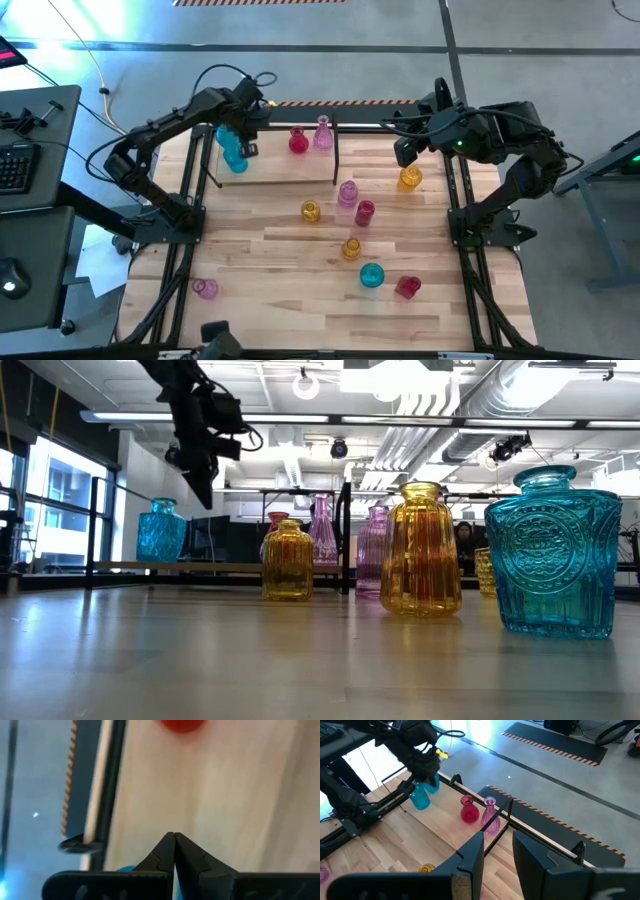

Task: Sort vases onto shelf
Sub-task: Adjust the blue vases on the shelf

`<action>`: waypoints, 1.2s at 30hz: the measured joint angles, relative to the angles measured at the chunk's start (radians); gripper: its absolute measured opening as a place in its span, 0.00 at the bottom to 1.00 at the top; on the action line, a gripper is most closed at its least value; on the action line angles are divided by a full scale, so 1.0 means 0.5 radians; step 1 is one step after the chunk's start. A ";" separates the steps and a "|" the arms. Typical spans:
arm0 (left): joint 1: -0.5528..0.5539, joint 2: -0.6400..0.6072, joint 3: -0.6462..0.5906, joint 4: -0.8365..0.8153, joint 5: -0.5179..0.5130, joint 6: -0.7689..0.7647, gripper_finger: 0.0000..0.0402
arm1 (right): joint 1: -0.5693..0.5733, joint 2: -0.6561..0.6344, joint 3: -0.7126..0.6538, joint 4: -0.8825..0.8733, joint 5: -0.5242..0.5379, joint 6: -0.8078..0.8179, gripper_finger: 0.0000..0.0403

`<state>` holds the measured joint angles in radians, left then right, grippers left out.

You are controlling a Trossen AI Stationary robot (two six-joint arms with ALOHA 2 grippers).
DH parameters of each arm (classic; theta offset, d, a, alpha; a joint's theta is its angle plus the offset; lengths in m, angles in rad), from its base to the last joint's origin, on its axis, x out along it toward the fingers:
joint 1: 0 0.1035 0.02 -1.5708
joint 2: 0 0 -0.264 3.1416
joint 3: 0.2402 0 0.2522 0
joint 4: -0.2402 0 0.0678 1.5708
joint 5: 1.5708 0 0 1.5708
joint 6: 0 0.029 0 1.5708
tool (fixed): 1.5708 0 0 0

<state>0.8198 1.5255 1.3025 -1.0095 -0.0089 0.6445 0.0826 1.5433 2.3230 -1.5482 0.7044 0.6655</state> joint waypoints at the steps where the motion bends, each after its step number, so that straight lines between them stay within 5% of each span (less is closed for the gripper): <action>1: -0.032 0.000 0.000 -0.008 0.009 -0.021 0.00 | 0.000 0.000 0.000 0.000 0.000 0.000 0.22; 18: -0.366 0.000 -0.165 -0.173 0.104 -0.275 0.00 | 0.001 0.000 0.000 0.001 0.000 -0.009 0.22; 36: -0.327 -0.002 -0.358 -0.068 -0.044 -0.186 0.00 | 0.001 0.000 0.000 0.010 -0.001 0.005 0.22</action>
<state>0.6562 1.5246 1.1236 -1.0434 -0.0307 0.5513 0.0830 1.5433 2.3230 -1.5433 0.7040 0.6680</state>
